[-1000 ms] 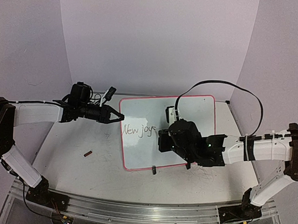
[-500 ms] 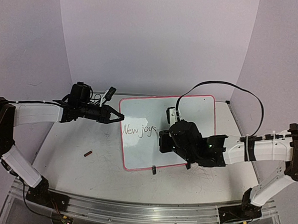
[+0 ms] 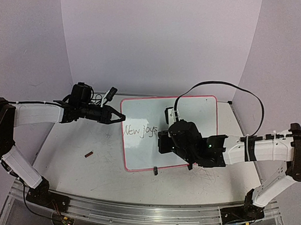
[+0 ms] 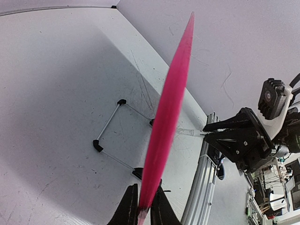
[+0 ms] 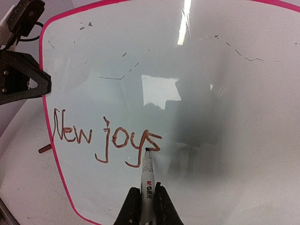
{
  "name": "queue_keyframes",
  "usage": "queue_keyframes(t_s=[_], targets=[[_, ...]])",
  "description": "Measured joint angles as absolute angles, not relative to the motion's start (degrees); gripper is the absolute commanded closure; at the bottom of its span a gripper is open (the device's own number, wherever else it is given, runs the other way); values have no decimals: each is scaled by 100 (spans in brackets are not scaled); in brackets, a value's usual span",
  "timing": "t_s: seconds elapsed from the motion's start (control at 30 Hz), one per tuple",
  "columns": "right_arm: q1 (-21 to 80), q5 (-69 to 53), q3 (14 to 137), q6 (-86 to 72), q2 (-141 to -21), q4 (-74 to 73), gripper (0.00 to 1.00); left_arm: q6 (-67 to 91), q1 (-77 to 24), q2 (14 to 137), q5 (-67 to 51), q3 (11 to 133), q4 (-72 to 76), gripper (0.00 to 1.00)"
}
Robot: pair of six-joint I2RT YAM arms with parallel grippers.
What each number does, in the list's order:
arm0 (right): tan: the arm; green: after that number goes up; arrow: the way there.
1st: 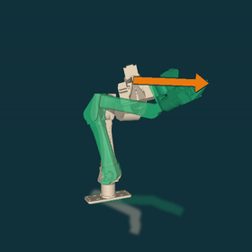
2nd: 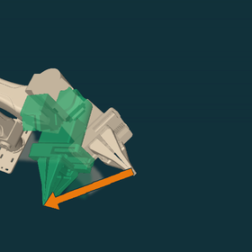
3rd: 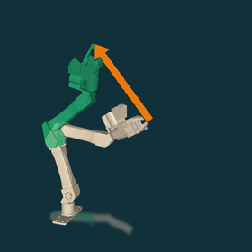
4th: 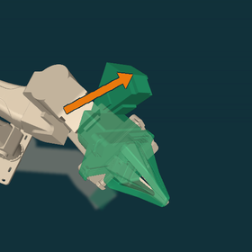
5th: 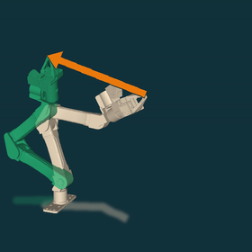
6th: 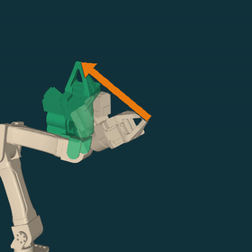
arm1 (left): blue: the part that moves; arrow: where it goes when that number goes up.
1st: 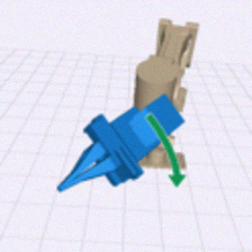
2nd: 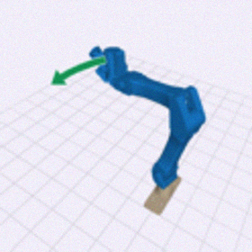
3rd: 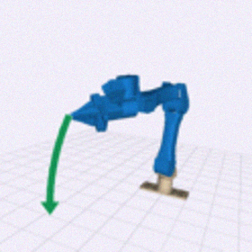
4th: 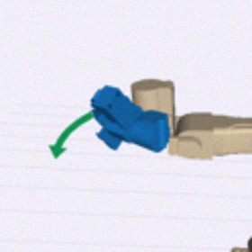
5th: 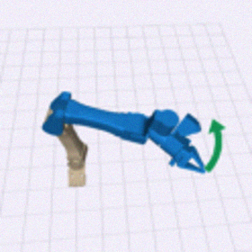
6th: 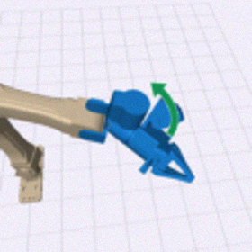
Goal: Write a sentence on the whiteboard
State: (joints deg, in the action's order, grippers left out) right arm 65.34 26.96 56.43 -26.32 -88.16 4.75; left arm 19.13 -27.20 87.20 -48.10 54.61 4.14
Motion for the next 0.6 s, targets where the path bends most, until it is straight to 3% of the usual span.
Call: queue_keyframes(t_s=[0.37,0.6], targets=[[6380,2546,5309,-2536,-7878,459,100,1896,-2722,8720,-4840,5461,416,91],[6237,2495,5308,-2381,-7930,579,100,1885,-2724,8720,-4838,5461,416,91]])
